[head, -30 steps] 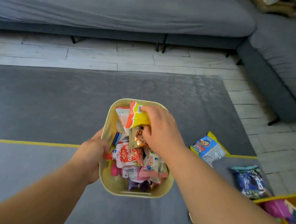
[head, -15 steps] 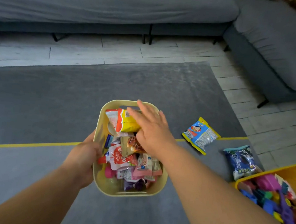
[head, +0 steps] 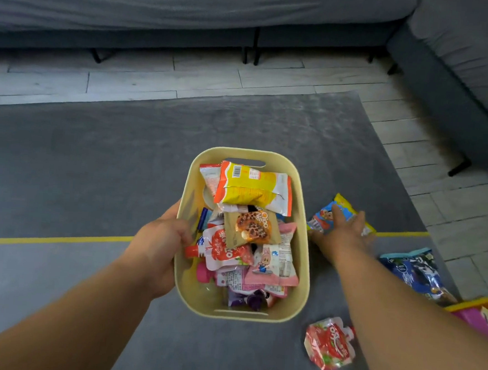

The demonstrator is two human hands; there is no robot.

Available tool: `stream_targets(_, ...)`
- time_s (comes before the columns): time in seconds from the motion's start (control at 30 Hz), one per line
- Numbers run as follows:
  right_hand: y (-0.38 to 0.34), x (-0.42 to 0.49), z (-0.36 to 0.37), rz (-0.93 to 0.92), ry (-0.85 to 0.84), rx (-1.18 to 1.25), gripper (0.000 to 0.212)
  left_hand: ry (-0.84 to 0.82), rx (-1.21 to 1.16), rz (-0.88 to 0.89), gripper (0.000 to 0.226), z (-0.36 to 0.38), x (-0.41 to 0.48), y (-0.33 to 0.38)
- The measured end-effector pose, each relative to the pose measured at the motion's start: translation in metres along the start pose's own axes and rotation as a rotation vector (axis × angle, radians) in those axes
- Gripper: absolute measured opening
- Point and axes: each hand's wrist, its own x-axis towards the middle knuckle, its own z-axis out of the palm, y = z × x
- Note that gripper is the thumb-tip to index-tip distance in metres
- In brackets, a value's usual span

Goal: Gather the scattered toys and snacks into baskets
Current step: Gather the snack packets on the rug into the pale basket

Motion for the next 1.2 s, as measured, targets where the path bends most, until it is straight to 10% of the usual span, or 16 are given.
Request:
stream_targets(0.5,0.012,0.013,0.021,-0.120,0.091,0.236,0.051,0.038,0.037,-0.024,0.064,0.007,0.012,-0.010)
stream_targets(0.77,-0.038,-0.084,-0.059,-0.429,0.445,0.785,0.049,0.038,-0.032,0.003,0.069,0.018,0.008,-0.019)
stream_targets(0.97,-0.039,-0.193,-0.029,-0.840,0.434,0.332,0.056,-0.040,-0.020,0.027,0.075,0.025,0.005,-0.025)
stream_targets(1.2,-0.040,-0.208,0.023,-0.749,0.295,-0.126,0.058,-0.132,-0.006,0.005,0.046,0.020,0.004,-0.016)
